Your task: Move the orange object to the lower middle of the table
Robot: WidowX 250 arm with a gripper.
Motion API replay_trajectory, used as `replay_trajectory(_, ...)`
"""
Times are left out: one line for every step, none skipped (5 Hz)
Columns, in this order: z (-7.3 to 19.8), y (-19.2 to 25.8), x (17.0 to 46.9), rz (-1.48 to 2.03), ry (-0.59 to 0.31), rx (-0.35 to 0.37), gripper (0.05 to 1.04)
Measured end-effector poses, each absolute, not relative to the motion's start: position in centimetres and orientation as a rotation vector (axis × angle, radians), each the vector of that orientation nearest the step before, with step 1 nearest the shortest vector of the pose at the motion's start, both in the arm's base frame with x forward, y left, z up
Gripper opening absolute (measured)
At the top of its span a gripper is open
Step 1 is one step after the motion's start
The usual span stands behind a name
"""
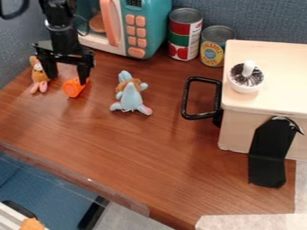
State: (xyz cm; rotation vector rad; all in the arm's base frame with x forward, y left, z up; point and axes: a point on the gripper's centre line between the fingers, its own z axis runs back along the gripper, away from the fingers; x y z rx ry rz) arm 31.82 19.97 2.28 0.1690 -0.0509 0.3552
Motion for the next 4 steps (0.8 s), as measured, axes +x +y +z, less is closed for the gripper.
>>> replay_trajectory(0.6,20.6,32.6,0.377,-0.01,0.167,0.948)
replay_trajectory(-0.2,20.7,32.6,0.373,0.021,0.164,0.713)
replay_trajectory(-0.4,20.2,32.2,0.357,0.017,0.151,0.564)
replay_trajectory(0.2,19.0,31.4,0.324,-0.012,0.121,0.564)
